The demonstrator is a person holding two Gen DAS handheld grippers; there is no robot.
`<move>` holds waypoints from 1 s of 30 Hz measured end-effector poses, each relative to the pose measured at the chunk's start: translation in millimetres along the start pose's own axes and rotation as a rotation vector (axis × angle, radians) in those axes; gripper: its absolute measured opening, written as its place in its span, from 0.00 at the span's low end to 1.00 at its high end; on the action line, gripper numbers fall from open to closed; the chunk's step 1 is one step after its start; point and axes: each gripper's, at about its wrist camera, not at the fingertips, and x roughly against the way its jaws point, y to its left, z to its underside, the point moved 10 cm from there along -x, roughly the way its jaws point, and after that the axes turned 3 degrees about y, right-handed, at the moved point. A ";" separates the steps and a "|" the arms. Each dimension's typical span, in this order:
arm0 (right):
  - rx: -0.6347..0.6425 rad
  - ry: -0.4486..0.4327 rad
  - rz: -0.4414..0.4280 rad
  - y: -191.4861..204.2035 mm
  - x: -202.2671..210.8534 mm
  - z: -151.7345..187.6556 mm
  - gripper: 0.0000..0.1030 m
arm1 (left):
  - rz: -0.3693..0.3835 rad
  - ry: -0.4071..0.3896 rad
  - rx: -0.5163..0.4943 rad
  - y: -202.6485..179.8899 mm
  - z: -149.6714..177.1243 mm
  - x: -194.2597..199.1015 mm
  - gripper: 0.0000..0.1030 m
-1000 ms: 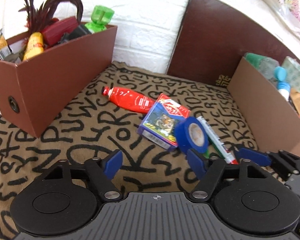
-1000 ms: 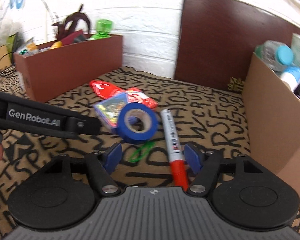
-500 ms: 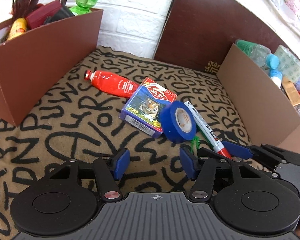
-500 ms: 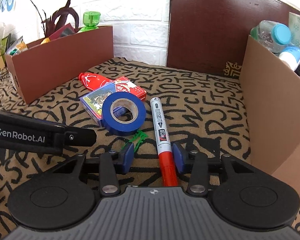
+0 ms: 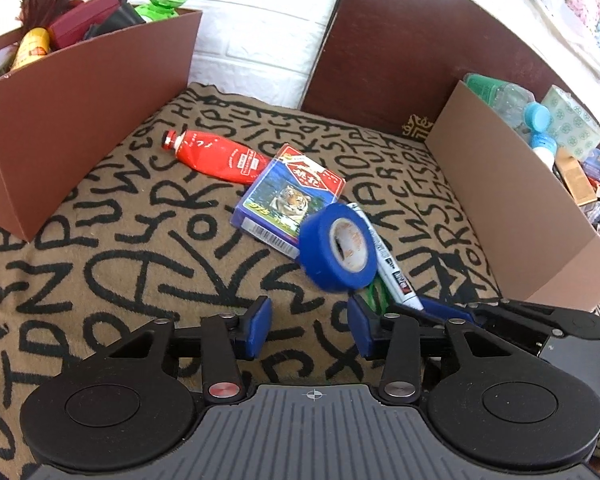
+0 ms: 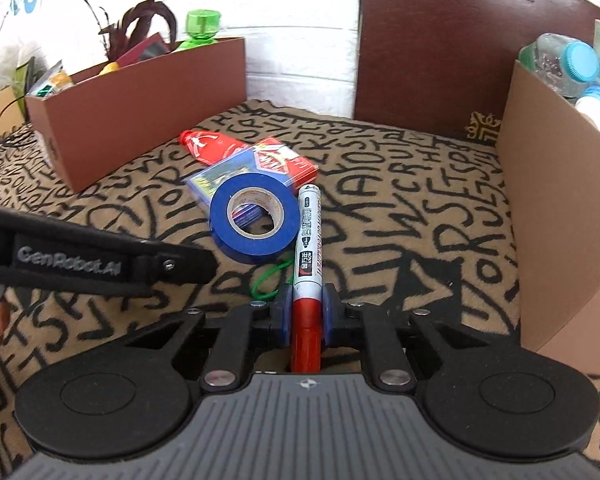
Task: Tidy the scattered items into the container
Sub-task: 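Grasp the small green scissors with the left gripper while the right gripper holds the marker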
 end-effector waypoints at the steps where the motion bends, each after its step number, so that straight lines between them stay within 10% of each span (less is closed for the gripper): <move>1: -0.007 0.000 -0.001 0.0 1.1 0.7 0.17 | 0.004 0.003 0.000 -1.4 0.5 0.4 0.56; 13: -0.013 -0.007 0.079 -14.5 8.7 4.0 0.17 | 0.138 0.052 -0.042 -40.4 1.3 -20.7 0.46; 18: -0.013 -0.006 0.073 -16.3 9.1 7.1 0.17 | 0.126 0.047 -0.043 -41.5 -4.1 -37.2 0.09; 25: -0.013 -0.009 0.072 -16.5 8.0 7.2 0.17 | 0.102 0.017 -0.060 -44.9 -7.1 -40.9 0.21; 30: -0.017 -0.008 0.070 -17.0 9.7 7.6 0.17 | 0.089 0.027 -0.075 -43.6 -8.9 -43.2 0.05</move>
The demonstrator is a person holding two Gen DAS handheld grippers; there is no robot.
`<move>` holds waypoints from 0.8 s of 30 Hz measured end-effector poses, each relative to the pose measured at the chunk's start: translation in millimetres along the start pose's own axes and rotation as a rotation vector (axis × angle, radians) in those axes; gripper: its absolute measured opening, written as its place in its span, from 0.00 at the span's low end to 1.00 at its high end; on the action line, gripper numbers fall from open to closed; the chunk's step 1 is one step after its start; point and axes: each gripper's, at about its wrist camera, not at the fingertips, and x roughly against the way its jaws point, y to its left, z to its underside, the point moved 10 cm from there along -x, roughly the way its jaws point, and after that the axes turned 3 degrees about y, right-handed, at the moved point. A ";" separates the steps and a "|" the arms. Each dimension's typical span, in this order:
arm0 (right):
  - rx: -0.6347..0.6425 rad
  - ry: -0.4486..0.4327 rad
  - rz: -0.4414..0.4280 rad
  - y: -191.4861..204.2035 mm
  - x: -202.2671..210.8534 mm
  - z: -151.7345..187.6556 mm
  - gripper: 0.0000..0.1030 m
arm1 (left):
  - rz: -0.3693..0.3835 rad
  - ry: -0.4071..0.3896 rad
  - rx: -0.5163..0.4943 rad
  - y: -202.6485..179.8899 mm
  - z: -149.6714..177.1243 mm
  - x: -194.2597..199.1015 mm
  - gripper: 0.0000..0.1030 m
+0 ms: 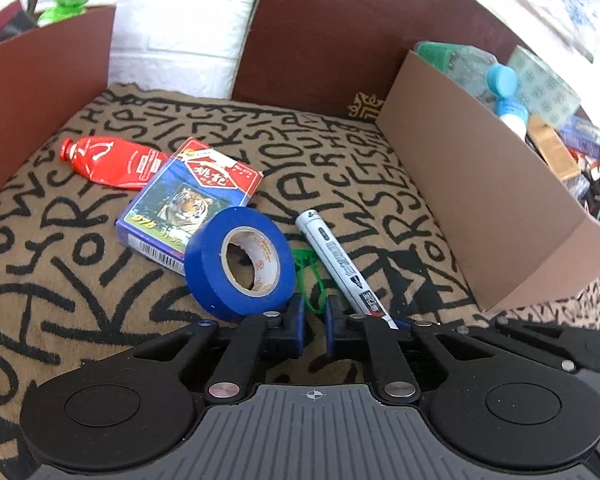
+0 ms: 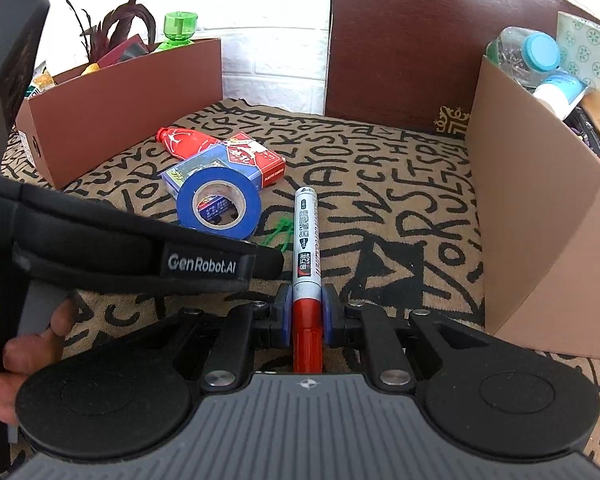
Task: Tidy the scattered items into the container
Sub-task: 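Grasp the small green scissors with the left gripper while the right gripper holds the marker, then carry the scissors with the left gripper into the brown box while the right gripper drops the marker there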
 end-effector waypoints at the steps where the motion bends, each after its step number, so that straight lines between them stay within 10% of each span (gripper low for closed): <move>1: 0.000 0.001 0.000 0.3 1.0 0.0 0.17 | 0.005 0.003 0.009 1.1 0.5 0.9 0.04; 24: 0.041 -0.057 0.004 11.8 43.7 -5.4 0.17 | 0.036 -0.043 0.018 9.3 25.7 63.2 0.00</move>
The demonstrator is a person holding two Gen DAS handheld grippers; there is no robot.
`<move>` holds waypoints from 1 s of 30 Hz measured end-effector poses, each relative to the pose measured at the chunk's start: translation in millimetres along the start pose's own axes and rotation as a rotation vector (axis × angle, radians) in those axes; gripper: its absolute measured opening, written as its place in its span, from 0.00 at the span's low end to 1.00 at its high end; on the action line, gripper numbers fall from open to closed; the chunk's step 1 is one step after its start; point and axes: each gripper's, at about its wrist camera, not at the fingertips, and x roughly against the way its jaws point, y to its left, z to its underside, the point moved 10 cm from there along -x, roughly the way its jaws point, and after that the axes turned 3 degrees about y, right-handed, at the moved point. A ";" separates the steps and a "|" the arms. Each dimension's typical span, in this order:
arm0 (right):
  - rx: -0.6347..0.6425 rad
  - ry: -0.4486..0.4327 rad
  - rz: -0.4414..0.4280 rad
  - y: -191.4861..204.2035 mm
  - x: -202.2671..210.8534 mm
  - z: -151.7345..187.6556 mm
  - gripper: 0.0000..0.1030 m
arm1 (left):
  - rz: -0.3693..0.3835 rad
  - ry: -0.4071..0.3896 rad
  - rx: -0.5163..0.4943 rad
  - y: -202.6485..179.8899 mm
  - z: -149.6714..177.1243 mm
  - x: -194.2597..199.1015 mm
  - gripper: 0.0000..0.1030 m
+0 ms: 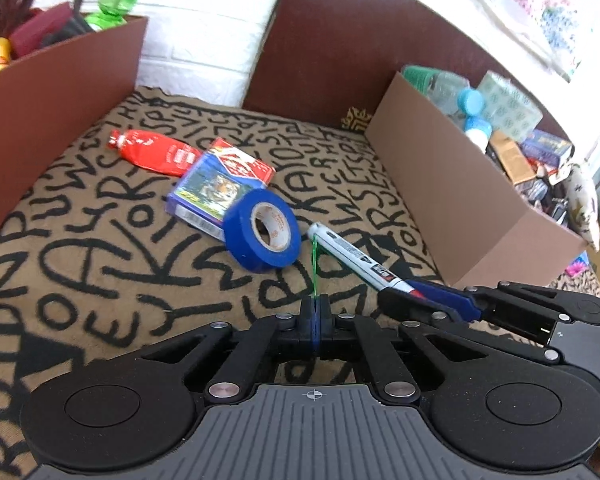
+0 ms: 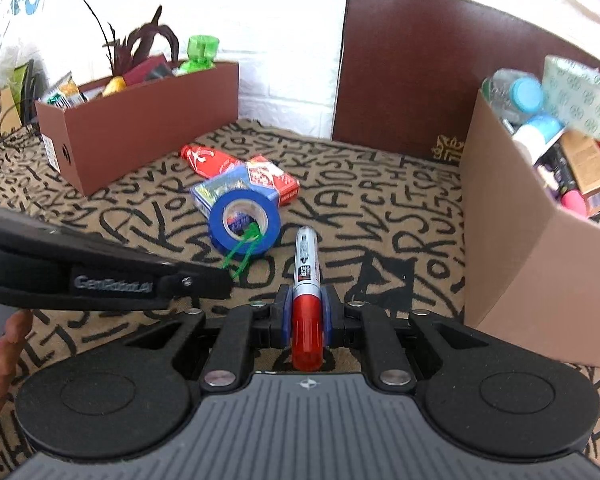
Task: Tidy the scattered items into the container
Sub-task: 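Carry the scissors with the left gripper into the brown box while the right gripper drops the marker there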
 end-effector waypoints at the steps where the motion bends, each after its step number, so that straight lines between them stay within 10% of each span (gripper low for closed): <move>1: 0.001 -0.008 -0.002 1.2 3.4 -1.7 0.17 | -0.003 -0.009 0.003 0.7 -0.8 4.5 0.00; 30: 0.178 -0.308 -0.259 119.7 63.0 -138.9 0.17 | -0.129 -0.332 0.071 77.1 -83.2 148.3 0.00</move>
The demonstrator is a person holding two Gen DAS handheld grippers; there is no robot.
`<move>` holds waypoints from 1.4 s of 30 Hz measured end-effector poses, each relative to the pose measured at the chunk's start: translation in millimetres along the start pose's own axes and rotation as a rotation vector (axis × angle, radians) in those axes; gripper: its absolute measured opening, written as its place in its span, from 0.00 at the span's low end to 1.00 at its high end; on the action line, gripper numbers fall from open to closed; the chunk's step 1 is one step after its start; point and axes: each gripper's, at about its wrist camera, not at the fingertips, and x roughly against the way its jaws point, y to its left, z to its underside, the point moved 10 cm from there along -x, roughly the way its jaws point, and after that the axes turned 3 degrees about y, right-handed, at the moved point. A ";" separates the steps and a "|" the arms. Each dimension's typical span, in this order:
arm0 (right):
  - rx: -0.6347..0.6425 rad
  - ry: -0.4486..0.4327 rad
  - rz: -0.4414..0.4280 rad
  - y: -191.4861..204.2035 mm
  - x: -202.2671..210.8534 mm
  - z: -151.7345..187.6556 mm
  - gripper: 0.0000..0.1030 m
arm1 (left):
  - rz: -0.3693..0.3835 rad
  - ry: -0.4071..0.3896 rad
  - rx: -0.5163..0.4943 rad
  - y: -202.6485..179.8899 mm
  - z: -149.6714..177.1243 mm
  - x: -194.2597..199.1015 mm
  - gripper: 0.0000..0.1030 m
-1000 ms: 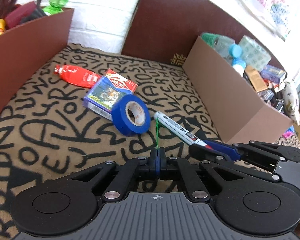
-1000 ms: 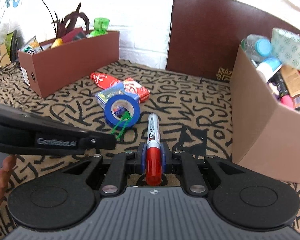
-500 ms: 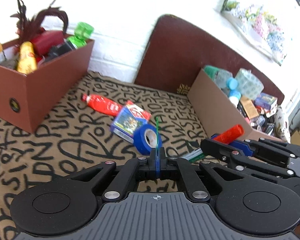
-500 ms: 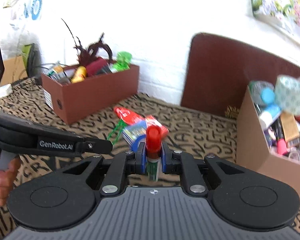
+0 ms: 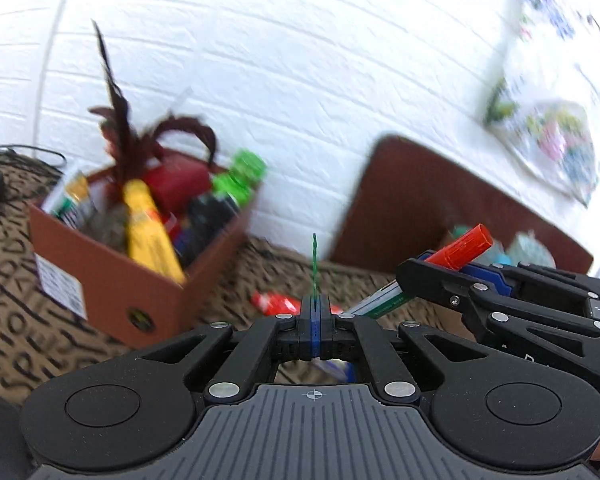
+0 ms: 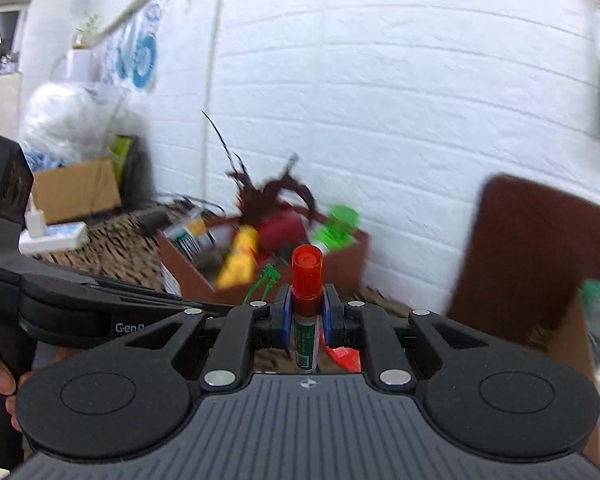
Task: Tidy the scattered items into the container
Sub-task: 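Carry the scissors with the left gripper into the brown box while the right gripper drops the marker there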
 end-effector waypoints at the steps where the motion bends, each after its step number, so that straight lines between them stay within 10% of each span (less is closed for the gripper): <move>1: 0.000 -0.006 -0.015 3.5 -6.5 -7.7 0.17 | -0.012 -0.015 0.003 7.7 -7.7 1.6 0.00; 13: -0.022 0.001 -0.146 37.1 -85.2 -53.2 0.17 | -0.138 -0.062 0.050 93.8 -64.4 -18.5 0.00; 37: -0.036 0.114 -0.127 51.0 -189.1 -47.1 0.20 | -0.172 0.009 0.145 167.6 -60.7 -71.8 0.00; 40: -0.026 0.107 -0.106 50.9 -192.2 -43.9 0.23 | -0.202 -0.012 0.169 172.3 -62.0 -67.2 0.30; 42: -0.032 0.080 -0.062 43.5 -190.6 -45.2 0.49 | -0.248 -0.037 0.199 181.7 -62.0 -60.9 0.58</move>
